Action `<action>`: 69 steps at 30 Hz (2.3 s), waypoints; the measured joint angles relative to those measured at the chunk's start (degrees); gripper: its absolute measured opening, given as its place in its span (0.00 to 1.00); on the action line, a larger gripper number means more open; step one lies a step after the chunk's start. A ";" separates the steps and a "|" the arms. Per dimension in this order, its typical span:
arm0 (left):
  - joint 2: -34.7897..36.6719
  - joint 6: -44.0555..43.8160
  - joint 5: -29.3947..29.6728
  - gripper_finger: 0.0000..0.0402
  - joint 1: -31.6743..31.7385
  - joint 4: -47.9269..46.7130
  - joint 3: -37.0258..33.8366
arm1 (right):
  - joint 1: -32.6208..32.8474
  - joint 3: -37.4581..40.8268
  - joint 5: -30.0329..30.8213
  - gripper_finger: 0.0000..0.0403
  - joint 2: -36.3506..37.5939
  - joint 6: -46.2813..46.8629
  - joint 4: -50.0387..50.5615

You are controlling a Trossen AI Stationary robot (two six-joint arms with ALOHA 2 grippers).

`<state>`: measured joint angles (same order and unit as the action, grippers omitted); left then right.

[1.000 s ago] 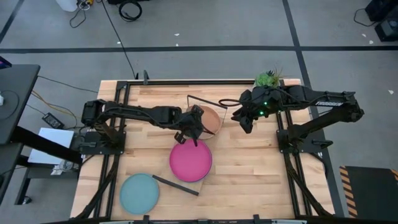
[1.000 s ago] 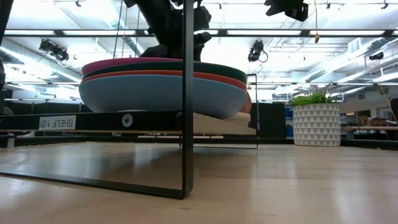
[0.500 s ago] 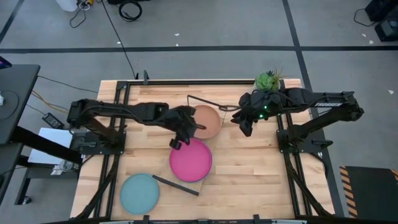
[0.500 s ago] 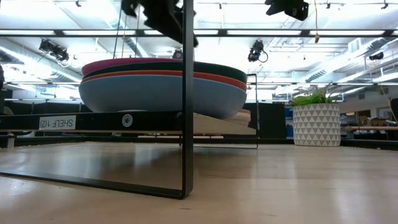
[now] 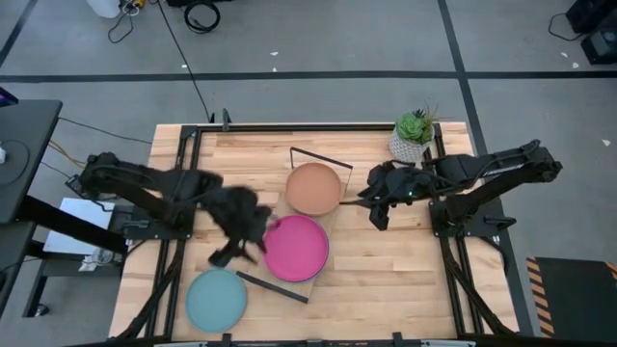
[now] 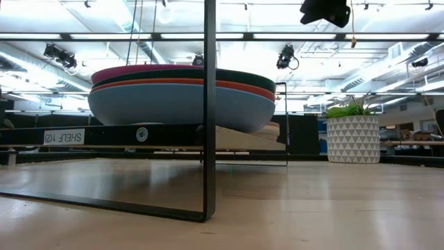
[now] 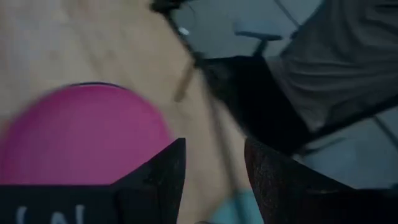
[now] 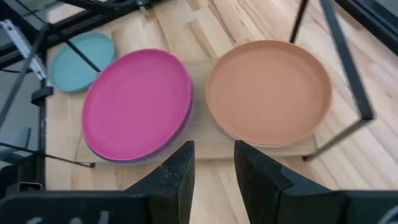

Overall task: Place and stack plates onto a shelf
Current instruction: Stack the light blue plate on top of the brown plate on the shelf

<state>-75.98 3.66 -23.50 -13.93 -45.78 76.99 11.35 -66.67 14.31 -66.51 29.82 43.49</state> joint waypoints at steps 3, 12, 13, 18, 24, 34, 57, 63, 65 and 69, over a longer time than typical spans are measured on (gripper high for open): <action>0.12 -7.62 3.38 0.42 -7.31 -1.19 0.02 | 1.30 1.72 0.06 0.29 0.02 -0.26 -2.30; -0.57 -37.27 25.46 0.40 -24.65 -19.41 -0.05 | 4.17 3.25 2.19 0.29 0.02 -3.20 -4.38; -0.60 -40.47 28.10 0.40 -26.21 -20.56 -0.24 | 4.39 3.25 2.42 0.29 0.02 -4.06 -4.84; -0.54 -54.75 35.16 0.39 -32.60 -22.65 -4.62 | 4.85 3.25 2.77 0.29 0.02 -7.78 -6.55; -0.46 -67.15 31.87 0.35 -35.65 -20.22 -15.17 | 4.81 3.25 2.80 0.29 0.02 -10.53 -8.02; 1.06 -67.54 23.86 0.26 -31.76 -2.47 -30.11 | 4.81 3.25 2.80 0.29 0.02 -10.56 -7.92; 4.39 -65.90 24.72 0.36 -26.80 7.73 -43.01 | 7.09 3.27 3.95 0.29 0.02 -9.70 -7.85; 4.23 -65.00 22.31 0.40 -26.85 10.09 -44.92 | 7.44 3.27 4.04 0.29 0.02 -8.51 -7.86; 4.17 -64.88 22.38 0.40 -26.85 11.33 -45.94 | 7.44 3.27 4.04 0.29 0.02 -8.33 -7.85; 2.96 -64.60 22.44 0.36 -26.85 13.49 -47.79 | 7.44 3.29 4.04 0.29 0.02 -8.07 -7.85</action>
<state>-73.02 -60.94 -1.06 -40.77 -32.30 29.21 18.79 -63.38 18.35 -66.50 21.75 35.64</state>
